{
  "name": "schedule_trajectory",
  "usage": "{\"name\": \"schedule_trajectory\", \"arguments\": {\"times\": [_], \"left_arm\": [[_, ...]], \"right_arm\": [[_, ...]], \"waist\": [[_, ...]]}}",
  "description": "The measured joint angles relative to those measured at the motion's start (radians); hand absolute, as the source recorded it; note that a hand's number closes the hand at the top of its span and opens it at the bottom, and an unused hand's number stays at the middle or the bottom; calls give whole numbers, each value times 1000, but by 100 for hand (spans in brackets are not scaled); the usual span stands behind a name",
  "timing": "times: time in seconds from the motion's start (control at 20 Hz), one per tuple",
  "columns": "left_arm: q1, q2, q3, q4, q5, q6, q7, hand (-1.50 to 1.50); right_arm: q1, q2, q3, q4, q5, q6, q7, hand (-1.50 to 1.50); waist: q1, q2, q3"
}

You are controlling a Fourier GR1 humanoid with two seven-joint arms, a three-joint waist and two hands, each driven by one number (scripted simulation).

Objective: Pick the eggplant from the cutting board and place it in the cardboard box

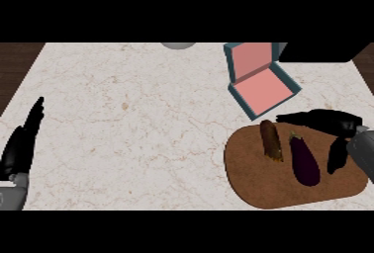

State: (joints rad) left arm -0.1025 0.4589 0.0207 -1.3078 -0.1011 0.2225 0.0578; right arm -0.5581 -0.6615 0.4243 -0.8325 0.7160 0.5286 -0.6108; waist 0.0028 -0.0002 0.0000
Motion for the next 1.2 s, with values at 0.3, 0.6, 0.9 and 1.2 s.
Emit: {"name": "schedule_trajectory", "arguments": {"times": [0.3, 0.6, 0.9, 1.2], "left_arm": [[7, 0, 26, 2, -4, -23, -8, 0], [23, -3, 51, -16, -10, -46, -11, 0], [10, -36, 50, -24, -40, -42, 4, 0], [-18, -37, 74, 0, -55, -58, 3, 0]], "right_arm": [[53, 3, -13, -139, -39, 46, 49, -150], [92, -7, -2, -232, -15, 86, 123, -150], [110, 25, -1, -215, 38, 88, 155, -150], [130, 73, -46, -207, 95, -40, 131, 150]], "waist": [[-4, -2, 0], [-2, -2, -1], [2, -5, -3], [-1, -11, -10]]}}
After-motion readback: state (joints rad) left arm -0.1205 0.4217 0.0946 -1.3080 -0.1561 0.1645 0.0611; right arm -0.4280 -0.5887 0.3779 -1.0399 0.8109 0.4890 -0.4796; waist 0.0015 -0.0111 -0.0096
